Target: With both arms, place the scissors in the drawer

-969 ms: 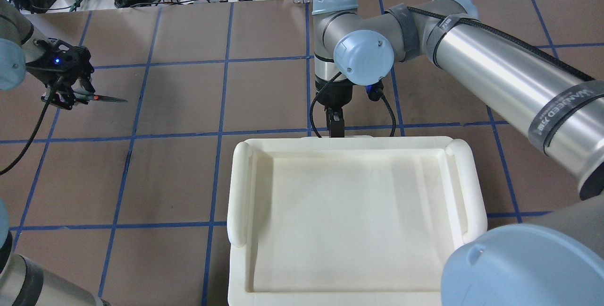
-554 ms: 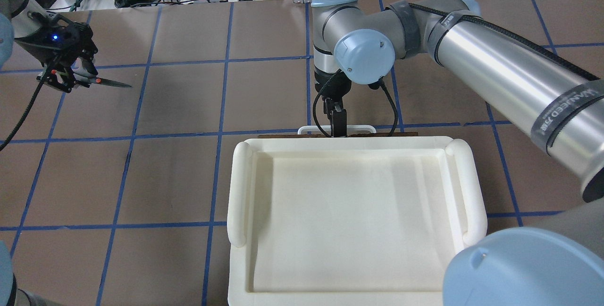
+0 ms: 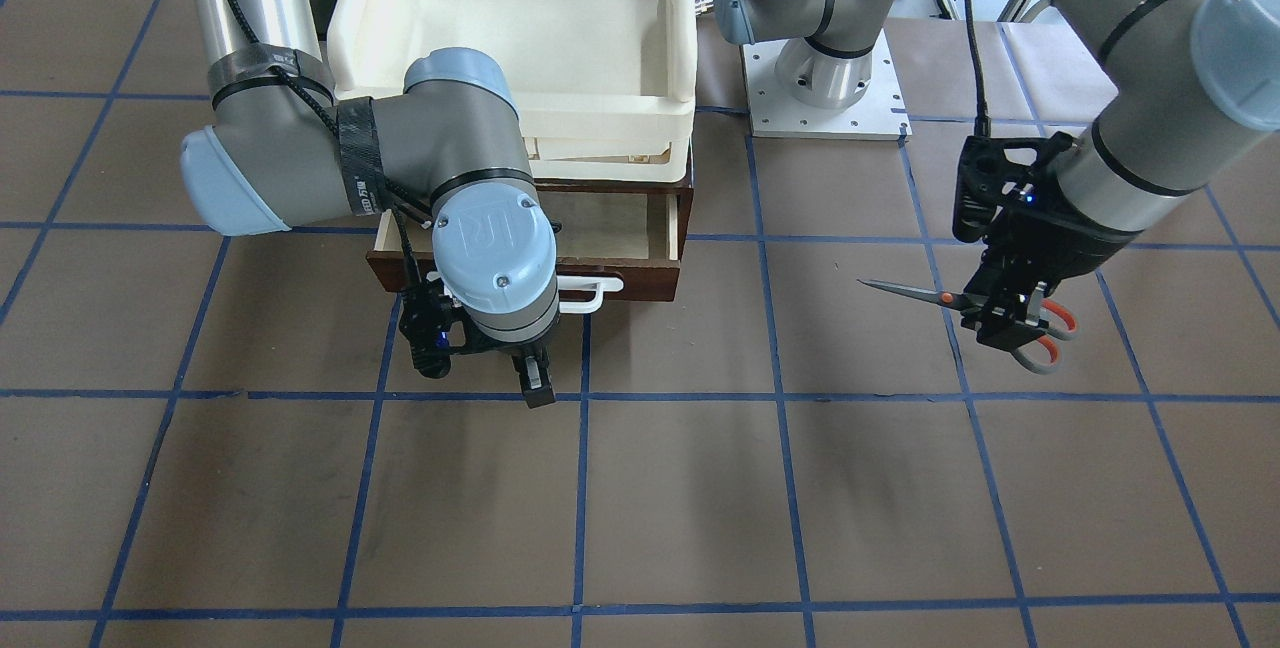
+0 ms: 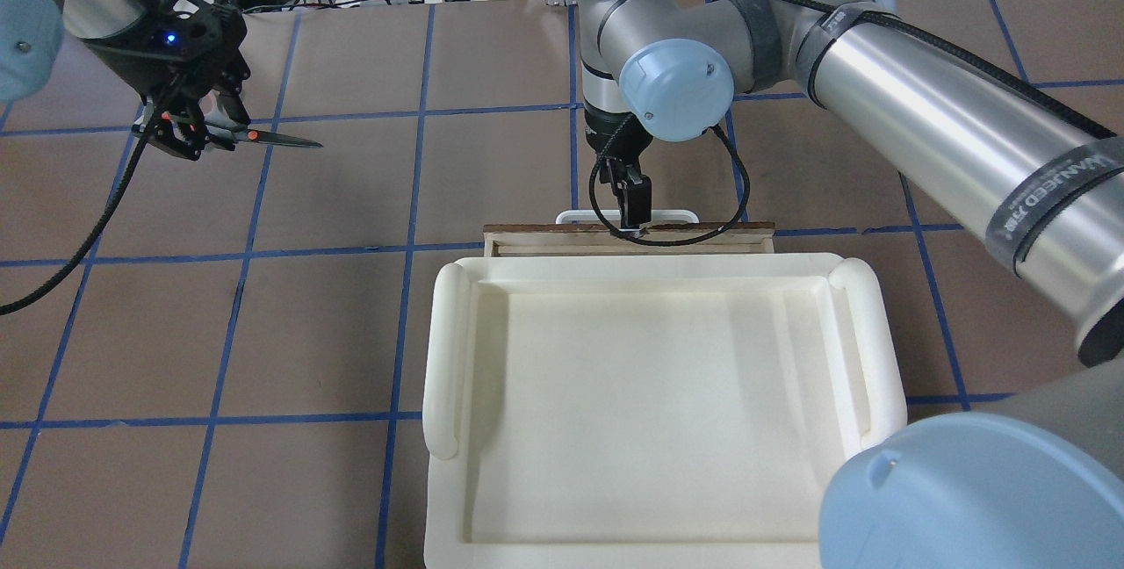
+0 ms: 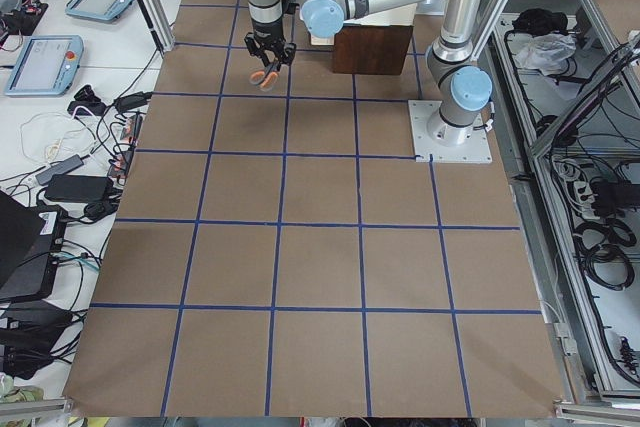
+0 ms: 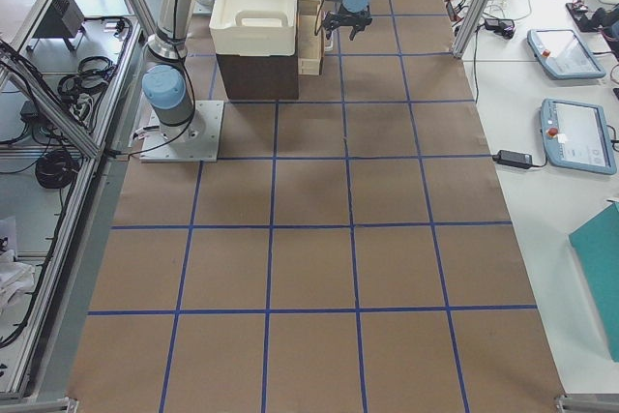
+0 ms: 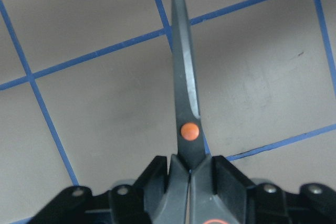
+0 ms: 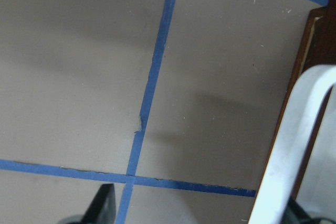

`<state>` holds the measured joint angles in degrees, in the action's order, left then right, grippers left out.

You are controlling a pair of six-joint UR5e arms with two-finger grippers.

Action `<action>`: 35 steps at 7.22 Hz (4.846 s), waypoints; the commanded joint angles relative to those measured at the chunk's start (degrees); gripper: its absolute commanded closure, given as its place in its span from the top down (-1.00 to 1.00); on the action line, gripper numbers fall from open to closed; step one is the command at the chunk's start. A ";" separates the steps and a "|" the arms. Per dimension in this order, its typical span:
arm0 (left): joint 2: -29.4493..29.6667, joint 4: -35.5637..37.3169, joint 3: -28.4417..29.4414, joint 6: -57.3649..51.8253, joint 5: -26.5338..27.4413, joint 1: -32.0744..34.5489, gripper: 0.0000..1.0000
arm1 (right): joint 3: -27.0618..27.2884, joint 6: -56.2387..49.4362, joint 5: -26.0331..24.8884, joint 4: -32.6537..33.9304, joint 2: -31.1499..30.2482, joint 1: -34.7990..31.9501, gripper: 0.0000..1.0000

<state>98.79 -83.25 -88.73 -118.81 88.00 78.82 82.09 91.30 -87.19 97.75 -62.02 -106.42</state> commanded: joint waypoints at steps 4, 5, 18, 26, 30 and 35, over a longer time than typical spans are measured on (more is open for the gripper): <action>-0.61 -1.13 -0.13 2.01 0.42 1.87 -1.00 | -4.31 -3.23 0.00 0.78 2.87 0.43 1.00; -1.14 -2.08 -0.21 2.79 -0.01 2.30 -1.00 | -4.31 -4.71 0.00 0.87 2.96 0.69 1.00; -0.88 -2.62 -0.48 12.38 0.95 5.38 -1.00 | -10.55 -9.91 0.09 1.66 6.65 3.32 1.00; -0.79 -2.80 -0.04 12.11 0.95 5.21 -1.00 | -11.87 -14.45 -0.43 1.13 0.34 3.68 1.00; -0.80 -3.59 1.01 30.77 0.51 17.03 -1.00 | -9.15 -53.05 -3.60 0.78 -9.15 9.19 1.00; 3.33 0.81 1.10 43.05 -1.33 27.88 -1.00 | -3.35 -85.41 -3.86 -4.05 -18.65 15.71 1.00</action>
<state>101.06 -83.61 -87.69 -76.85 87.39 105.31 77.98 16.62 -90.99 94.65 -78.42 -91.81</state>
